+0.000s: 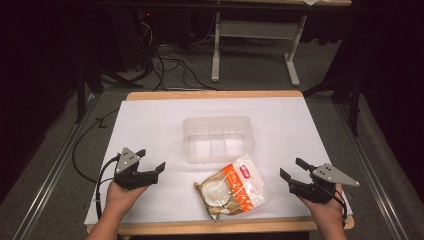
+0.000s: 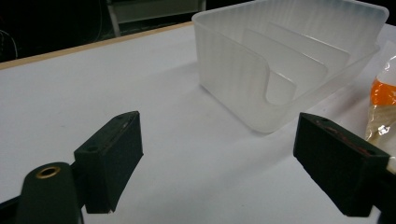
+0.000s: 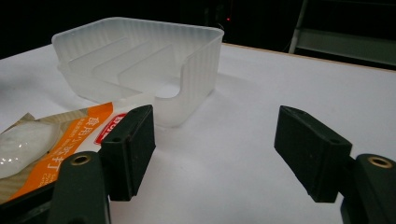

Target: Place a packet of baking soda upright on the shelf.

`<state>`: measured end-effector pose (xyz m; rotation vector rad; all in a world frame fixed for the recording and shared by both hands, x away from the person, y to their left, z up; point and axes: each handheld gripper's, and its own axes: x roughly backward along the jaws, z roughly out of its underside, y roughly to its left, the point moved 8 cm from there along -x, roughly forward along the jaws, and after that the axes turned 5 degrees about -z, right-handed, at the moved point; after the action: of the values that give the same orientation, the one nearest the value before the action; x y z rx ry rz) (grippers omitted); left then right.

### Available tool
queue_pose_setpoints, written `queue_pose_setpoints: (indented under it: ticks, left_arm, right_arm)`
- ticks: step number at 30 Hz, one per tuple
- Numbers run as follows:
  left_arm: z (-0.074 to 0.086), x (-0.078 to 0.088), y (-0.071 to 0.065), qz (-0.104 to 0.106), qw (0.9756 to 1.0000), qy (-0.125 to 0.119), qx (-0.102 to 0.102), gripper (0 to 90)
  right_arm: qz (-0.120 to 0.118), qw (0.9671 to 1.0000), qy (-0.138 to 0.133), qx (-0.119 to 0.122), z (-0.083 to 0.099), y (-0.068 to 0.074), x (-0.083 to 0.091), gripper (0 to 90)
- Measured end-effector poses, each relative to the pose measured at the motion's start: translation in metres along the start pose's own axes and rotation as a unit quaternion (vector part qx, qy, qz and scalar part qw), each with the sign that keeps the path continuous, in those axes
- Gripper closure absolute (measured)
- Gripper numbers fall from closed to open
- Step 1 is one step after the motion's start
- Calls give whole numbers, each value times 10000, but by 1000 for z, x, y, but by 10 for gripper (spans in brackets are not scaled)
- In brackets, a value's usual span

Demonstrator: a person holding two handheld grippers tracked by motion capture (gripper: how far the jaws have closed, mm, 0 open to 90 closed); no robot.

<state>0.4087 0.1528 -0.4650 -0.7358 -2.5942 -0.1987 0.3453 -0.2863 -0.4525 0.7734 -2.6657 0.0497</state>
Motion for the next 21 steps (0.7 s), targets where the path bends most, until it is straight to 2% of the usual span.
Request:
queue_pose_setpoints:
  ticks: [7, 12, 17, 21]
  left_arm:
    - [-1, 1, -3, 66, 10000, -39, -13, 180]
    - [-1, 1, -6, 115, 9999, -21, -78, 164]
    - [-1, 1, -8, 136, 9998, -32, -119, 155]
    - [-2, 1, -8, 141, 9999, -48, -79, 146]
  right_arm:
    - [21, 10000, 18, -36, -1, 1, 0, 289]
    - [-59, 9999, 86, -49, -1, 6, -3, 261]
    - [-35, 9999, 107, -97, -2, 7, -2, 222]
    - [-85, 9999, 64, -136, -4, 11, -4, 200]
